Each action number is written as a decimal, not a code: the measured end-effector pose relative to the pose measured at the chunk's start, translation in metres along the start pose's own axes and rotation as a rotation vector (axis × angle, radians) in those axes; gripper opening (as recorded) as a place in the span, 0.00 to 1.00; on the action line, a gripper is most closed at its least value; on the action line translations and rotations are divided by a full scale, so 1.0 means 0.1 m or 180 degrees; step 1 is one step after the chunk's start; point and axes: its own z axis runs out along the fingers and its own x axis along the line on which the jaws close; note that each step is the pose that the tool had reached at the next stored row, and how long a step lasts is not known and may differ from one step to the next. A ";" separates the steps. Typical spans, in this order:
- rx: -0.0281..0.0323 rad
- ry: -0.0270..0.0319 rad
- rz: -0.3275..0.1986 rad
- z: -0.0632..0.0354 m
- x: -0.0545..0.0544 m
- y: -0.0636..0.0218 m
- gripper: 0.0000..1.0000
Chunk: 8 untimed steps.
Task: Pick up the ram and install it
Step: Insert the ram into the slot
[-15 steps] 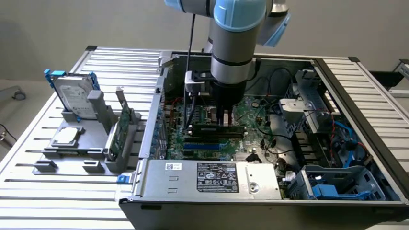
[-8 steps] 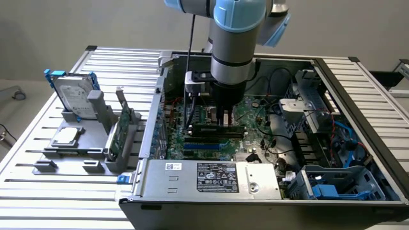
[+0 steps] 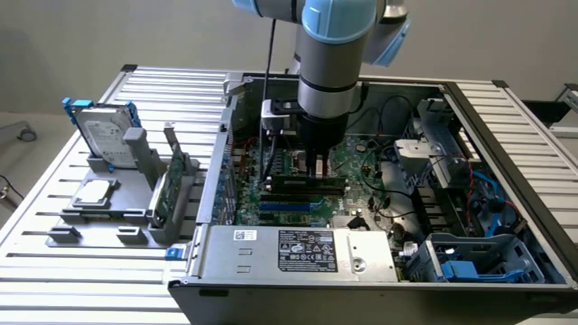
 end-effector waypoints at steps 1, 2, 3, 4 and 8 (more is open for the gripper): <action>0.0000 0.0000 0.0001 -0.001 0.00 0.000 0.14; 0.0000 0.0000 0.0002 0.000 0.00 0.000 0.14; 0.0000 0.0000 0.0004 0.001 0.00 0.000 0.14; 0.0000 -0.0001 0.0007 0.002 0.01 0.000 0.14; 0.0001 0.0000 0.0018 0.006 0.01 0.000 0.14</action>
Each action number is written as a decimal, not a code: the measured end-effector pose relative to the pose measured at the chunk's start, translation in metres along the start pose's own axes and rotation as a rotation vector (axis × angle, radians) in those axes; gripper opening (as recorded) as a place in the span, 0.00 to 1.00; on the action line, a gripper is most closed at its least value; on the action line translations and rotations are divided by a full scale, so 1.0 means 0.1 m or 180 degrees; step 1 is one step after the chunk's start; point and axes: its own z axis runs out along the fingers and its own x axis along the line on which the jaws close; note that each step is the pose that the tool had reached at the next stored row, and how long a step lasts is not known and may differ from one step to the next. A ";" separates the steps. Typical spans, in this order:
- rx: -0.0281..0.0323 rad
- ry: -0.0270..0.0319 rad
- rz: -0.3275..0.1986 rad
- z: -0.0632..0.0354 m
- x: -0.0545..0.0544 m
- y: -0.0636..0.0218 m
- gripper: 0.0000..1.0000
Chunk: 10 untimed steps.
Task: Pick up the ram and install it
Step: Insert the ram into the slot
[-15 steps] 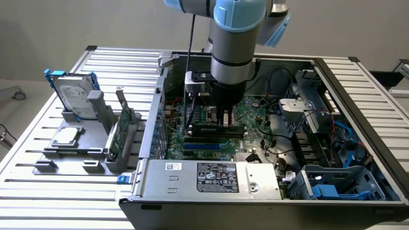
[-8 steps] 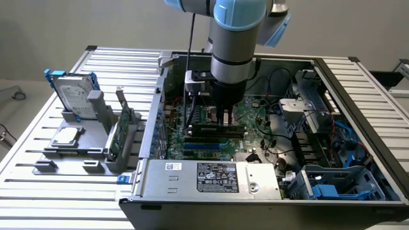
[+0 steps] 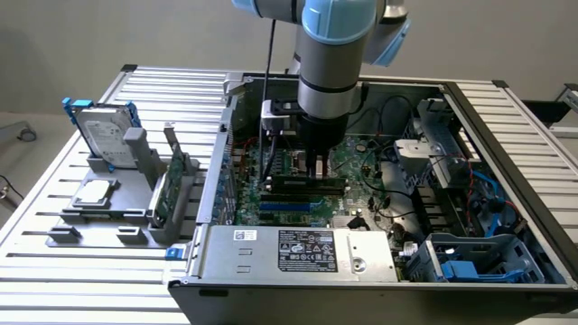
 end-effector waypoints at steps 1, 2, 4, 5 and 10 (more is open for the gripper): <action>0.0001 0.0000 0.0002 0.001 0.00 0.000 0.14; 0.0001 0.0001 0.0004 0.002 0.00 0.000 0.14; 0.0003 0.0000 0.0008 0.006 0.00 -0.001 0.14; 0.0005 0.0000 0.0010 0.008 0.00 0.000 0.14; 0.0010 0.0000 0.0016 0.016 0.00 0.000 0.14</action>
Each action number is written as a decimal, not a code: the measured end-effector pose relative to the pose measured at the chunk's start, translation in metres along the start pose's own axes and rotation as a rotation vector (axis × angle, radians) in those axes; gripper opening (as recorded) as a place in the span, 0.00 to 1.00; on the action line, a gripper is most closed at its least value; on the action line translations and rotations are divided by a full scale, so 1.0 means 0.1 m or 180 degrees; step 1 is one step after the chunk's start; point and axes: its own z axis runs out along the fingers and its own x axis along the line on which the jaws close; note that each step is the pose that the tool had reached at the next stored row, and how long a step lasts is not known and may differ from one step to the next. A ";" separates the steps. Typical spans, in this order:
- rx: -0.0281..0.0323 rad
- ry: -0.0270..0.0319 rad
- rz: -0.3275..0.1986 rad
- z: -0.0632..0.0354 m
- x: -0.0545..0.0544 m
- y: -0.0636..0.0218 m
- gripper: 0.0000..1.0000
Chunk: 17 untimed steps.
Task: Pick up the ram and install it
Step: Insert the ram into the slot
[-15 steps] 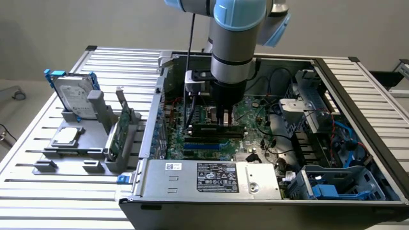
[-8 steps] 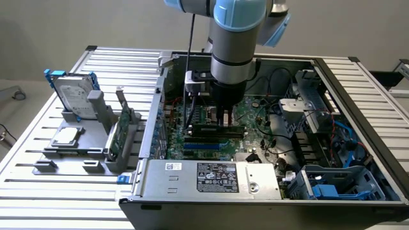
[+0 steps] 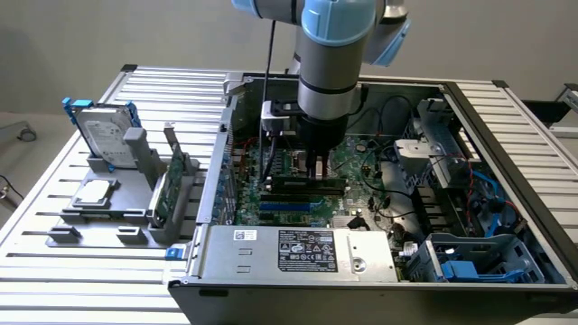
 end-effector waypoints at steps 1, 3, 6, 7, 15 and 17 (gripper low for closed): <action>0.0001 0.0000 0.0002 0.001 0.00 0.000 0.14; 0.0003 0.0000 0.0005 0.003 0.00 0.000 0.14; 0.0006 0.0000 0.0012 0.006 0.00 0.000 0.14; 0.0008 0.0000 0.0014 0.007 0.00 0.000 0.14; 0.0015 0.0000 0.0034 0.008 0.02 0.013 0.14; 0.0017 0.0000 0.0041 0.008 0.02 0.019 0.14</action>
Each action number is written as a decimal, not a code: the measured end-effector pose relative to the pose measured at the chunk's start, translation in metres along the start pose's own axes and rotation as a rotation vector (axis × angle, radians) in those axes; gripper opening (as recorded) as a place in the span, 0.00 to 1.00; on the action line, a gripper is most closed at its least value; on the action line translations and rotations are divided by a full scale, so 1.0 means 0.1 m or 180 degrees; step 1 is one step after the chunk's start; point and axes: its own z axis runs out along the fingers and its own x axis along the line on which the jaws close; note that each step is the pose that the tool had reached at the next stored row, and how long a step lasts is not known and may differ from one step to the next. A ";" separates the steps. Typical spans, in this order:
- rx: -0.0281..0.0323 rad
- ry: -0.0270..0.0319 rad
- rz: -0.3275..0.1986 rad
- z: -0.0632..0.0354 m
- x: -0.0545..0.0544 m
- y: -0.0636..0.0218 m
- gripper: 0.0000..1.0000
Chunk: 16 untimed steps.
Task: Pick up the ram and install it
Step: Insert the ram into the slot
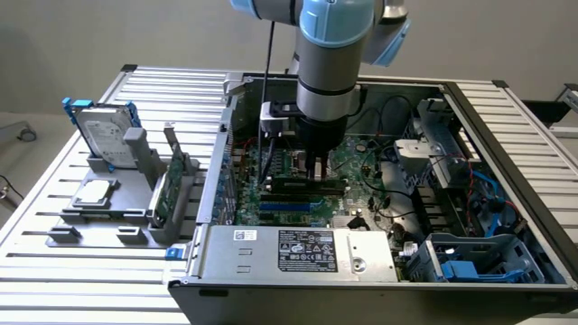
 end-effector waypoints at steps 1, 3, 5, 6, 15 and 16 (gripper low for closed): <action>0.0001 0.0000 0.0003 0.000 0.00 0.002 0.14; 0.0004 0.0000 0.0004 0.000 0.00 0.004 0.14; 0.0006 0.0000 0.0004 0.001 0.00 0.004 0.14; 0.0007 0.0000 0.0004 0.001 0.00 0.004 0.14; 0.0014 0.0000 0.0004 0.002 -0.02 0.005 0.14; 0.0015 0.0000 0.0004 0.002 -0.02 0.006 0.14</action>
